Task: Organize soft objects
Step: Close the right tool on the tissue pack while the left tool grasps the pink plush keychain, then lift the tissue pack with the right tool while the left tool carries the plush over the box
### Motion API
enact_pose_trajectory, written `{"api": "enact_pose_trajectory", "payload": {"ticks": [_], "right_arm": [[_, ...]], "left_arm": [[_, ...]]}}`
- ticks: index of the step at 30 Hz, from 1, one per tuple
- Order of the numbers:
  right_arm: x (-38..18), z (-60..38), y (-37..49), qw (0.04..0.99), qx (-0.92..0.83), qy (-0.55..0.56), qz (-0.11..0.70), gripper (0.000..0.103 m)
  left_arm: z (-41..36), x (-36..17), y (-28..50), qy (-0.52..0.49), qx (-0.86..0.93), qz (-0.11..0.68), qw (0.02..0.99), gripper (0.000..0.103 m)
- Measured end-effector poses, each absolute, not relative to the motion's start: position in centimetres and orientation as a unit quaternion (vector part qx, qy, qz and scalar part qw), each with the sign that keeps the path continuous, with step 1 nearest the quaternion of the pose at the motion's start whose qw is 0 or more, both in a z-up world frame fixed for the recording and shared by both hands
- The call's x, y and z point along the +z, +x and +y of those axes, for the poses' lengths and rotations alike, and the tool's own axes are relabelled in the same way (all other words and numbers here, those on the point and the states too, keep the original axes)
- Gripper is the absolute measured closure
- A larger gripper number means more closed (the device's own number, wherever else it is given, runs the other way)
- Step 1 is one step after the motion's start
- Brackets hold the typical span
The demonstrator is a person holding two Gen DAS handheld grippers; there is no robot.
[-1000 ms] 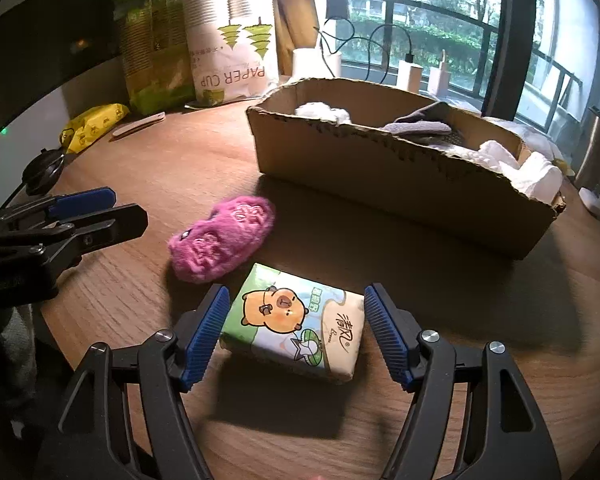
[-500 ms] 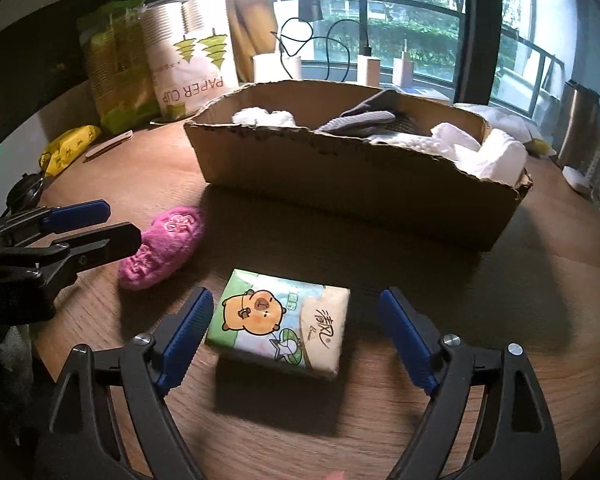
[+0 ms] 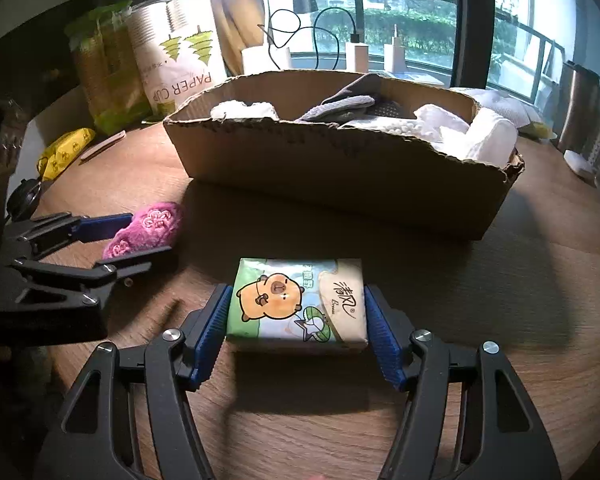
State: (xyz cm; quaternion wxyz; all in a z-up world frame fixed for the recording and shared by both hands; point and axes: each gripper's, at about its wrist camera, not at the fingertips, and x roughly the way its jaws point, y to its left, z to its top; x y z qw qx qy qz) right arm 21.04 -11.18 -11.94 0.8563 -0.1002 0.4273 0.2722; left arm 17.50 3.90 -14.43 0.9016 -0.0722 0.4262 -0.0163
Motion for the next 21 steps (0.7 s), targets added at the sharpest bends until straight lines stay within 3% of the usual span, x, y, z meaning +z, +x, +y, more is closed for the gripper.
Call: {"api": "enact_pose_trajectory", "payload": {"ticks": [4,5,8,21], "right_arm": [[-11.7,-11.6,21.3,0.857,0.276,-0.09,0.425,0.035],[-11.7,-11.7,21.3,0.857,0.277,-0.088,0.425,0.035],[-11.4,-12.1,21.3,0.86,0.276,-0.083,0.422,0.035],[-9.0,-14.0,20.6,0.875,0.277,-0.059,0.392,0.035]], "left_arm": [[3.6,-14.4,17.5,-0.067,-0.026,0.423,0.903,0.033],[3.6,-14.3,17.5,-0.065,-0.027,0.424,0.903,0.043],[3.3,-14.3,17.4,-0.058,-0.035,0.427,0.902,0.056],[2.0,-11.2,16.2,-0.065,-0.057,0.395,0.915,0.057]]}}
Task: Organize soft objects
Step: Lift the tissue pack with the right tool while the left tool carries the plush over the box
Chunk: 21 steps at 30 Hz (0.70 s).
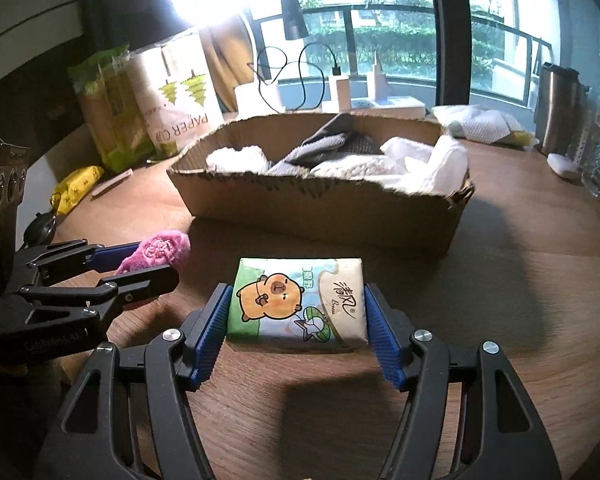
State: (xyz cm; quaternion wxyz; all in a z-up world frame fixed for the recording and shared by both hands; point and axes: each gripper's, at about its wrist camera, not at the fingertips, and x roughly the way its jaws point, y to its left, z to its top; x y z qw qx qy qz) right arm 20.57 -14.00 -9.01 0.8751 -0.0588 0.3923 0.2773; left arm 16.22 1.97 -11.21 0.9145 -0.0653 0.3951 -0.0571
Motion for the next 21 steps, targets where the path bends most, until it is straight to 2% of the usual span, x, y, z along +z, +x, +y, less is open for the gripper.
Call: {"api": "enact_pose_trajectory", "payload": {"ticks": [21], "right_arm": [[-5.5,-16.8,21.9,0.887,0.287,-0.03,0.36,0.035]], "left_arm": [[0.2,-7.4,17.7,-0.066,-0.067,0.373,0.923,0.057]]}}
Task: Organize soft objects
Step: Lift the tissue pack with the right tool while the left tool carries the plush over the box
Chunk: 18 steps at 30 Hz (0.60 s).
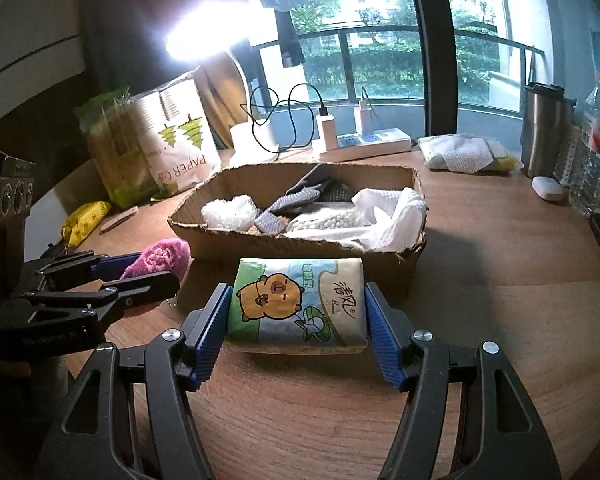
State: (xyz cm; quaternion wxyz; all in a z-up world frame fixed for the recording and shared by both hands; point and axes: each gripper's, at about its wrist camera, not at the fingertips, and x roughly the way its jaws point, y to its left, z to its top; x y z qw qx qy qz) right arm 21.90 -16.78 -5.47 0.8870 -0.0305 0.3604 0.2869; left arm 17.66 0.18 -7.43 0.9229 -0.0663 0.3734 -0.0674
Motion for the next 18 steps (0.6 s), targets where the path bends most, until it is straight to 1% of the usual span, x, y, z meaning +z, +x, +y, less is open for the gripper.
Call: {"api": "enact_pose_trajectory", "payload": {"ticks": [12,18], "right_arm": [[-4.2,-17.4,23.9,0.891,0.29,-0.018,0.348,0.035],[-4.2,-17.5,25.3,0.892,0.288,-0.013,0.348,0.035]], "left_arm": [[0.4,-5.8,19.2,-0.076,-0.072,0.348,0.932,0.057],[0.9,-5.7,20.8,-0.08,-0.063,0.348,0.932,0.057]]}}
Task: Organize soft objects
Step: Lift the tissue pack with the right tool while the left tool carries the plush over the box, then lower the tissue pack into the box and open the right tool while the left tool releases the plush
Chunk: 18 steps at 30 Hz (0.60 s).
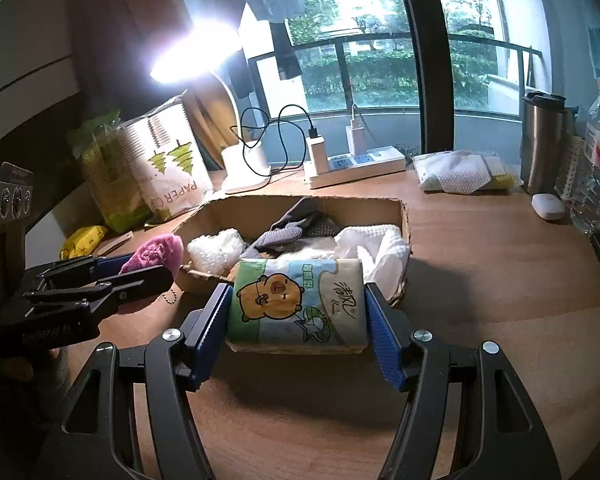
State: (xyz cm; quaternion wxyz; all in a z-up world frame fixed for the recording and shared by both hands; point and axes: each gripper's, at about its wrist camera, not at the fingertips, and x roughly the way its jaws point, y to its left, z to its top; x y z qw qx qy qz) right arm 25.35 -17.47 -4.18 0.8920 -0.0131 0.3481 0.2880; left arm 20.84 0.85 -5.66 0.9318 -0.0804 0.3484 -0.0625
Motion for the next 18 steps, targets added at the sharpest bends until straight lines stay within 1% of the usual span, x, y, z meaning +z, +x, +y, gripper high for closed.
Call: {"api": "enact_pose_trajectory", "payload": {"ticks": [18], "right_arm": [[-4.9,-17.4,29.7,0.899,0.266,-0.011,0.348,0.035]], "left_arm": [[2.0,-6.7,25.7,-0.085,-0.062,0.347,0.932,0.057]]}}
